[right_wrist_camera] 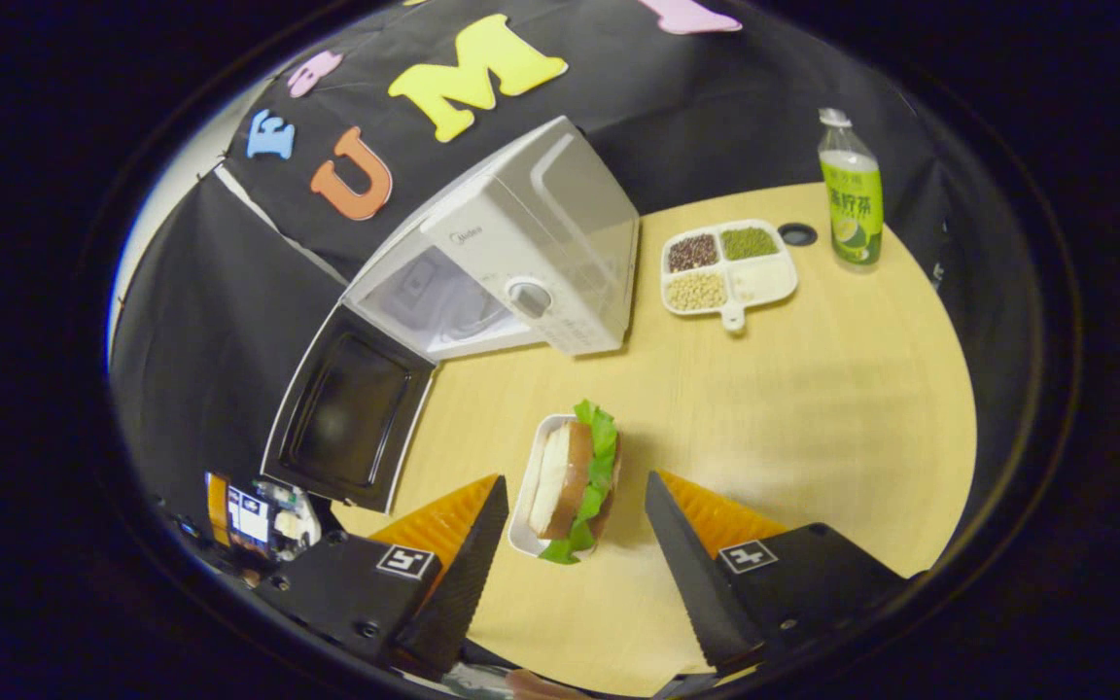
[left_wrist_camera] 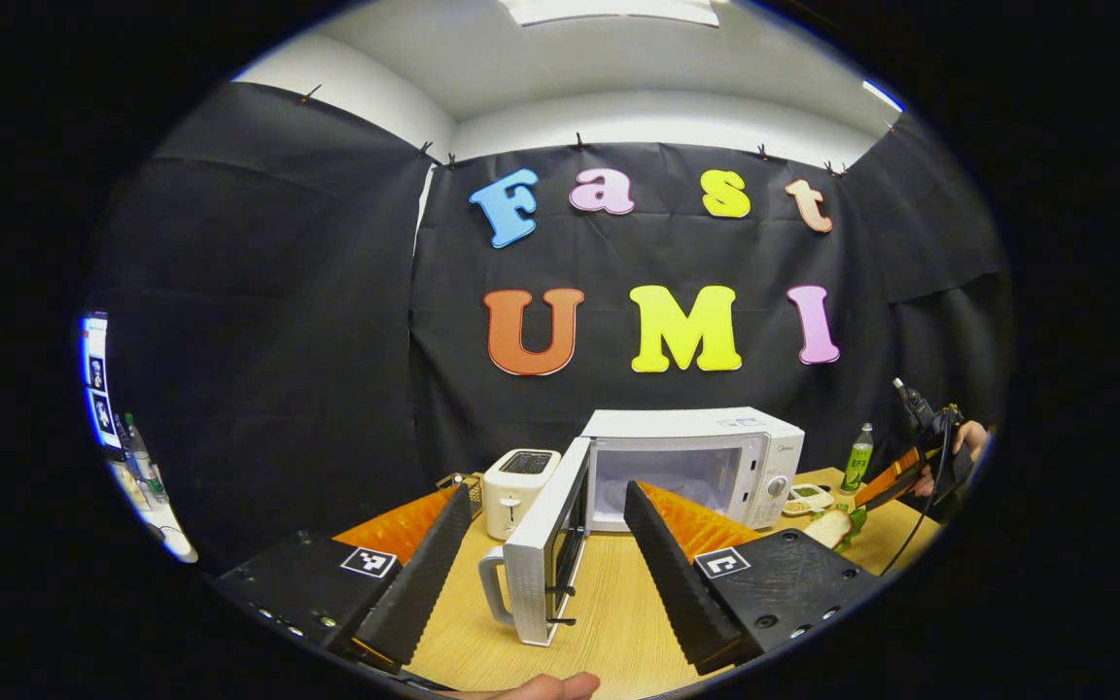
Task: Open the microwave oven with the left hand, put the food in, and close the microwave oven.
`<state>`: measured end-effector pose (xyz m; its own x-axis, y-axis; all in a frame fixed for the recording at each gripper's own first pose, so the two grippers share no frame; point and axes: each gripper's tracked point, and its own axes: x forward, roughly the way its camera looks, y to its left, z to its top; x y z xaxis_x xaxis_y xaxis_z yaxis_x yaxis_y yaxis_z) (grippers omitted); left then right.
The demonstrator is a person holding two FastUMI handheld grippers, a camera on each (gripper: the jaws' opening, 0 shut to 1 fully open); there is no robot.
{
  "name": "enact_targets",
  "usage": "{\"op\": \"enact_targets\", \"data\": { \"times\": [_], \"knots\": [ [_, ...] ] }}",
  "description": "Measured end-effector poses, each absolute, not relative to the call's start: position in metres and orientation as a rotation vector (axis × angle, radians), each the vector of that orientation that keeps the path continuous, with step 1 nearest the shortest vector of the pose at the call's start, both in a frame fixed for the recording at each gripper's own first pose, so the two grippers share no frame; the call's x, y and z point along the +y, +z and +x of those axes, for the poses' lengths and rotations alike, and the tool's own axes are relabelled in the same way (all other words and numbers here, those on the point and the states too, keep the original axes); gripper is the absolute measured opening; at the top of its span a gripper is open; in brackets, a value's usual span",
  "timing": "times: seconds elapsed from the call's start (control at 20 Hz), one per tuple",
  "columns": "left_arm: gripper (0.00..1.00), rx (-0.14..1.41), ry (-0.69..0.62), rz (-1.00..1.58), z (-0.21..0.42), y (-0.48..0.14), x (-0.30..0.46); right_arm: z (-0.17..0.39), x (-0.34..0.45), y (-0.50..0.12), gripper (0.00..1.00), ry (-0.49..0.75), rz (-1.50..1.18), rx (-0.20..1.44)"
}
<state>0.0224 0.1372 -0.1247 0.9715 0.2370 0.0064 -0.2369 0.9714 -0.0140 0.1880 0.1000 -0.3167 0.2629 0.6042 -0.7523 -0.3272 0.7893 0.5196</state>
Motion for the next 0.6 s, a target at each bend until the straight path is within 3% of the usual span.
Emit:
{"op": "enact_targets", "data": {
  "times": [0.05, 0.15, 0.2, 0.25, 0.3, 0.35, 0.4, 0.45, 0.5, 0.55, 0.6],
  "knots": [
    [0.95, -0.004, 0.246, 0.002, 0.02, -0.124, 0.136, 0.189, 0.106, -0.323, 0.79, 0.661, 0.321, 1.181],
    [0.95, -0.002, 0.257, 0.012, 0.015, -0.123, 0.133, 0.194, 0.112, -0.334, 0.75, 0.666, 0.403, 1.253],
    [0.95, -0.005, 0.263, 0.009, 0.012, -0.121, 0.132, 0.197, 0.114, -0.34, 0.82, 0.669, 0.433, 1.288],
    [0.96, -0.009, 0.271, 0.001, 0.01, -0.12, 0.133, 0.197, 0.115, -0.345, 0.69, 0.673, 0.465, 1.323],
    [0.96, -0.014, 0.275, -0.008, 0.009, -0.119, 0.133, 0.191, 0.118, -0.346, 0.77, 0.69, 0.498, 1.365],
    [0.96, -0.016, 0.276, -0.017, 0.008, -0.118, 0.133, 0.184, 0.121, -0.348, 0.73, 0.704, 0.532, 1.417],
    [0.96, -0.013, 0.27, -0.023, 0.008, -0.118, 0.131, 0.181, 0.118, -0.35, 0.43, 0.687, 0.547, 1.45],
    [0.89, -0.013, 0.265, -0.021, 0.008, -0.117, 0.128, 0.176, 0.121, -0.352, 0.44, 0.682, 0.556, 1.46],
    [0.89, -0.018, 0.262, -0.016, 0.008, -0.115, 0.127, 0.175, 0.122, -0.348, 0.31, 0.683, 0.542, 1.447],
    [0.89, -0.022, 0.258, -0.015, 0.008, -0.115, 0.127, 0.173, 0.121, -0.344, 0.29, 0.685, 0.51, 1.427],
    [0.96, -0.025, 0.25, -0.023, 0.007, -0.114, 0.126, 0.171, 0.12, -0.337, 0.28, 0.681, 0.476, 1.396]
  ]
}}
